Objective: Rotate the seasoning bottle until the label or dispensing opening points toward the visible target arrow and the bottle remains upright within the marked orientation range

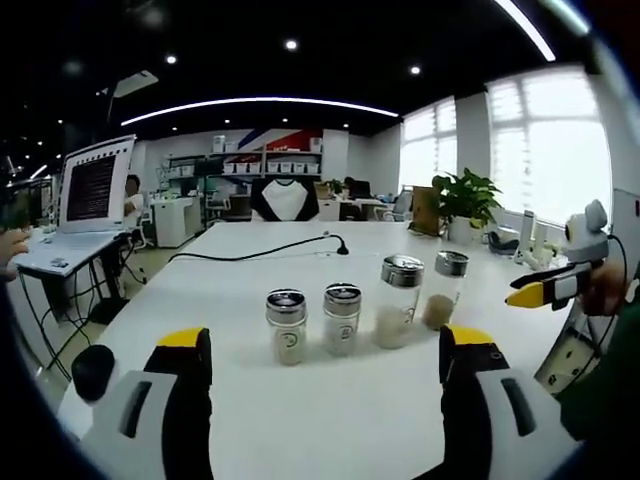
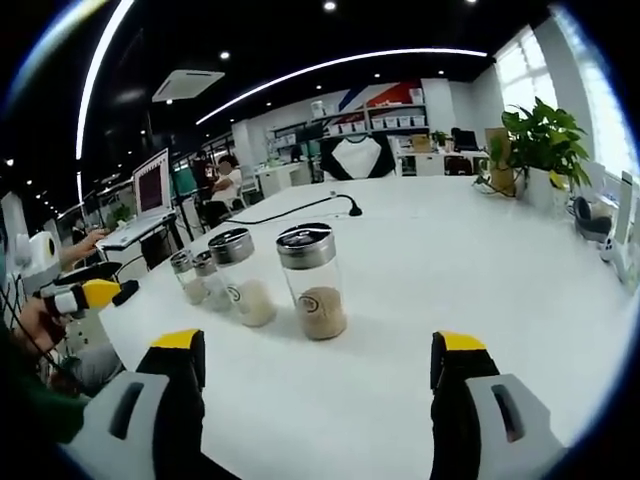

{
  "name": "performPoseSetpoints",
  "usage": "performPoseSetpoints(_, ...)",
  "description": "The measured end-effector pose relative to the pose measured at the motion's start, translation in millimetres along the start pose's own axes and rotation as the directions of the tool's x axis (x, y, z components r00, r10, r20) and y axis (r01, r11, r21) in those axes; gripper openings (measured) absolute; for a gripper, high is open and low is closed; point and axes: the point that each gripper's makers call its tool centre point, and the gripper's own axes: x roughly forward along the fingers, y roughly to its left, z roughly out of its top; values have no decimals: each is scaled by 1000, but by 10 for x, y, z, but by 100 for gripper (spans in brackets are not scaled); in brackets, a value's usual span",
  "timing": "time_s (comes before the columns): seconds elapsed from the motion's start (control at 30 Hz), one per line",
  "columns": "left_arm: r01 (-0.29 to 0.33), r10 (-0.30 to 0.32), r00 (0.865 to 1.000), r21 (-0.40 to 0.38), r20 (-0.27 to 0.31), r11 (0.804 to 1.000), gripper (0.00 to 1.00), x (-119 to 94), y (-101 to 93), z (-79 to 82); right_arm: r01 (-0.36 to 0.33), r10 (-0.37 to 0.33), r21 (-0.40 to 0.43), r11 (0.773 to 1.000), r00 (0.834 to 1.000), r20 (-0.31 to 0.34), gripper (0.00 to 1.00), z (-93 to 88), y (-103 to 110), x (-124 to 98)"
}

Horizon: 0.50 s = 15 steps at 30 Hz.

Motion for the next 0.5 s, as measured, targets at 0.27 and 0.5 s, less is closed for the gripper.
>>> performPoseSetpoints(0.27, 3, -3, 1000, -10, 10, 1000, 99, -9, 4, 32, 7, -7, -18, 1000, 1000, 1, 96, 14, -5, -8)
performPoseSetpoints(0.5, 2, -1, 1000, -25, 7, 1000, 98, -20, 16, 8, 6, -6, -10, 1000, 1000, -7, 95, -16, -9, -11)
